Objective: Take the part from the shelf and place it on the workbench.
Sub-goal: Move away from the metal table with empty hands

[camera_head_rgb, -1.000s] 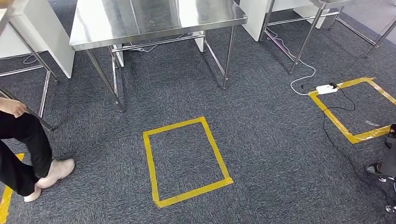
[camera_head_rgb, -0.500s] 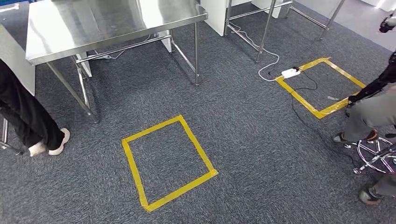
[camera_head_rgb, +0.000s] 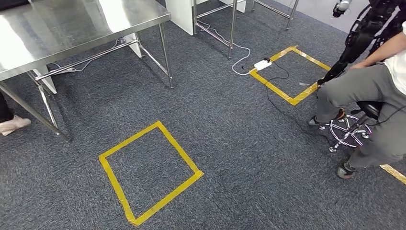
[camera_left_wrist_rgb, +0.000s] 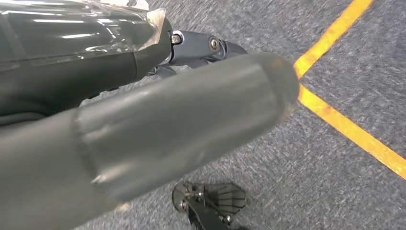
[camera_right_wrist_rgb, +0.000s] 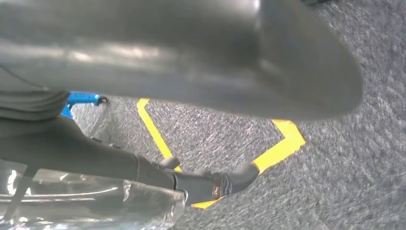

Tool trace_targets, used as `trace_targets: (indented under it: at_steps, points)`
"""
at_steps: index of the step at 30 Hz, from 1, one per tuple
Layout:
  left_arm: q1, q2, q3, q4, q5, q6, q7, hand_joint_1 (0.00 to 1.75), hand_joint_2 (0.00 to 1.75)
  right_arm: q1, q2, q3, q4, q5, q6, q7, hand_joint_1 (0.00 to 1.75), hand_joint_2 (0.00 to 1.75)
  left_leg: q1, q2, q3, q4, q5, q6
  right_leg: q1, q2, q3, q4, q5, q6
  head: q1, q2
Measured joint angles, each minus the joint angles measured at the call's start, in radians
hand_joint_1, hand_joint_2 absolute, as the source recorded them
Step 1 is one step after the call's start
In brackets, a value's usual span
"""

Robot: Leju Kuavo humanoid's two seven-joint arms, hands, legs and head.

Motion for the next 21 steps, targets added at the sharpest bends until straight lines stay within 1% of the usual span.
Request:
trace_targets:
  at_steps: [1, 2, 3, 4, 5, 6, 7, 8, 9, 10, 11, 12, 13, 14, 15, 16, 17, 18, 19, 20, 21]
  points:
    - [0.000, 0.000, 0.000, 0.000, 0.001, 0.001, -0.002, 0.00, 0.00, 0.001, 0.000, 0.000, 0.000, 0.000, 0.001, 0.000, 0.00, 0.00, -0.003, 0.010, 0.001, -0.006, 0.002, 0.003, -0.001, 0.012, -0.004, -0.003, 0.004, 0.006, 0.000, 0.000]
    - [0.000, -0.001, 0.000, 0.000, 0.002, 0.003, -0.004, 0.00, 0.00, 0.003, 0.000, 0.000, 0.000, 0.000, 0.001, 0.000, 0.00, 0.00, -0.002, 0.023, 0.006, -0.018, 0.009, 0.006, -0.002, 0.018, -0.007, -0.006, 0.008, 0.012, 0.000, 0.000]
    - [0.000, -0.002, 0.000, 0.000, 0.004, 0.004, -0.006, 0.00, 0.00, 0.006, -0.001, 0.000, 0.000, 0.001, 0.001, -0.001, 0.00, 0.00, -0.001, 0.037, 0.013, -0.035, 0.018, 0.006, 0.000, 0.007, -0.013, -0.002, 0.007, 0.016, 0.000, 0.000]
    - [0.002, -0.004, 0.000, -0.001, 0.006, 0.005, -0.008, 0.00, 0.00, 0.008, -0.001, 0.000, 0.000, 0.002, 0.002, -0.002, 0.00, 0.00, 0.001, 0.051, 0.019, -0.051, 0.027, 0.007, 0.003, -0.016, -0.025, 0.017, -0.005, 0.017, 0.002, 0.000]
    - [0.005, -0.006, 0.000, -0.001, 0.008, 0.006, -0.010, 0.00, 0.00, 0.008, -0.002, 0.000, 0.000, 0.003, 0.003, -0.003, 0.00, 0.00, 0.003, 0.067, 0.024, -0.065, 0.035, 0.006, 0.006, -0.047, -0.047, 0.059, -0.027, 0.015, 0.004, 0.000]
    - [0.008, -0.008, 0.000, -0.001, 0.010, 0.008, -0.013, 0.00, 0.00, 0.007, -0.003, 0.000, 0.000, 0.004, 0.003, -0.004, 0.00, 0.00, 0.000, 0.083, 0.024, -0.069, 0.037, 0.004, 0.003, -0.076, -0.076, 0.118, -0.057, 0.013, 0.005, 0.000]
    - [0.012, -0.010, 0.000, -0.001, 0.012, 0.009, -0.015, 0.00, 0.00, 0.006, -0.004, 0.000, 0.000, 0.005, 0.004, -0.005, 0.00, 0.00, 0.000, 0.100, 0.022, -0.070, 0.038, 0.004, 0.000, -0.092, -0.107, 0.184, -0.086, 0.015, 0.006, 0.000]
    - [0.016, -0.011, 0.000, -0.001, 0.013, 0.010, -0.016, 0.00, 0.00, 0.007, -0.006, 0.000, 0.000, 0.006, 0.005, -0.006, 0.00, 0.00, -0.001, 0.116, 0.020, -0.069, 0.038, 0.003, -0.005, -0.099, -0.130, 0.236, -0.105, 0.020, 0.006, 0.000]
    - [0.018, -0.012, 0.000, -0.001, 0.014, 0.011, -0.017, 0.00, 0.00, 0.010, -0.008, 0.000, 0.000, 0.006, 0.005, -0.006, 0.00, 0.00, 0.000, 0.131, 0.019, -0.068, 0.037, 0.001, -0.011, -0.104, -0.135, 0.255, -0.108, 0.029, 0.006, 0.000]
    - [0.019, -0.013, 0.000, -0.001, 0.016, 0.011, -0.018, 0.00, 0.00, 0.013, -0.009, 0.000, 0.000, 0.007, 0.006, -0.006, 0.00, 0.00, 0.001, 0.145, 0.018, -0.065, 0.036, -0.002, -0.017, -0.109, -0.119, 0.235, -0.097, 0.042, 0.007, 0.000]
    - [0.019, -0.015, 0.000, -0.001, 0.016, 0.011, -0.019, 0.00, 0.00, 0.015, -0.010, 0.000, 0.000, 0.007, 0.006, -0.006, 0.00, 0.00, 0.003, 0.157, 0.017, -0.060, 0.033, -0.008, -0.024, -0.120, -0.081, 0.174, -0.074, 0.056, 0.006, 0.000]
    - [0.019, -0.015, 0.000, -0.001, 0.017, 0.011, -0.020, 0.00, 0.00, 0.016, -0.010, 0.000, 0.000, 0.007, 0.006, -0.007, 0.00, 0.00, 0.005, 0.169, 0.016, -0.051, 0.028, -0.016, -0.029, -0.142, -0.039, 0.103, -0.053, 0.066, 0.007, 0.000]
    - [0.019, -0.015, 0.000, -0.001, 0.017, 0.011, -0.021, 0.00, 0.00, 0.016, -0.009, 0.000, 0.000, 0.007, 0.006, -0.007, 0.00, 0.00, 0.004, 0.179, 0.014, -0.042, 0.022, -0.026, -0.031, -0.166, -0.006, 0.045, -0.035, 0.071, 0.008, 0.000]
    - [0.020, -0.014, 0.000, 0.000, 0.017, 0.012, -0.023, 0.00, 0.00, 0.013, -0.010, 0.000, 0.000, 0.007, 0.005, -0.008, 0.00, 0.00, 0.003, 0.189, 0.014, -0.033, 0.014, -0.035, -0.030, -0.182, 0.014, 0.010, -0.024, 0.067, 0.007, 0.000]
    - [0.020, -0.013, 0.000, 0.000, 0.017, 0.012, -0.024, 0.00, 0.00, 0.012, -0.010, 0.000, 0.000, 0.007, 0.004, -0.008, 0.00, 0.00, 0.001, 0.197, 0.015, -0.027, 0.008, -0.044, -0.027, -0.189, 0.013, 0.002, -0.023, 0.058, 0.005, 0.000]
    - [0.020, -0.013, 0.000, 0.000, 0.018, 0.012, -0.025, 0.00, 0.00, 0.010, -0.009, 0.000, -0.001, 0.007, 0.004, -0.009, 0.00, 0.00, 0.001, 0.206, 0.017, -0.026, 0.004, -0.051, -0.023, -0.182, 0.007, 0.005, -0.022, 0.048, 0.004, 0.000]
    - [0.020, -0.014, 0.000, -0.001, 0.018, 0.012, -0.027, 0.00, 0.00, 0.010, -0.010, 0.000, -0.001, 0.007, 0.003, -0.010, 0.00, 0.00, 0.003, 0.215, 0.020, -0.025, 0.000, -0.056, -0.024, -0.169, 0.003, 0.006, -0.021, 0.037, 0.002, 0.000]
    - [0.020, -0.015, 0.000, -0.001, 0.018, 0.012, -0.028, 0.00, 0.00, 0.011, -0.008, 0.000, -0.001, 0.007, 0.003, -0.011, 0.00, 0.00, 0.007, 0.211, 0.020, -0.019, -0.007, -0.062, -0.026, -0.158, 0.001, 0.006, -0.019, 0.030, 0.002, 0.000]
    - [0.019, -0.015, 0.000, -0.001, 0.018, 0.012, -0.029, 0.00, 0.00, 0.013, -0.008, 0.000, -0.001, 0.008, 0.003, -0.012, 0.00, 0.00, 0.011, 0.192, 0.012, 0.002, -0.028, -0.067, -0.029, -0.147, 0.000, 0.005, -0.015, 0.022, 0.002, 0.000]
    - [0.020, -0.015, 0.000, -0.001, 0.019, 0.012, -0.029, 0.00, 0.00, 0.014, -0.009, 0.000, -0.001, 0.008, 0.002, -0.012, 0.00, 0.00, 0.015, 0.163, -0.005, 0.043, -0.061, -0.071, -0.031, -0.137, -0.002, 0.005, -0.011, 0.014, 0.001, 0.000]
    - [0.021, -0.015, 0.000, -0.001, 0.019, 0.012, -0.030, 0.00, 0.00, 0.016, -0.009, 0.000, -0.001, 0.008, 0.002, -0.012, 0.00, 0.00, 0.017, 0.128, -0.031, 0.106, -0.104, -0.073, -0.030, -0.126, -0.006, 0.005, -0.006, 0.008, 0.000, 0.000]
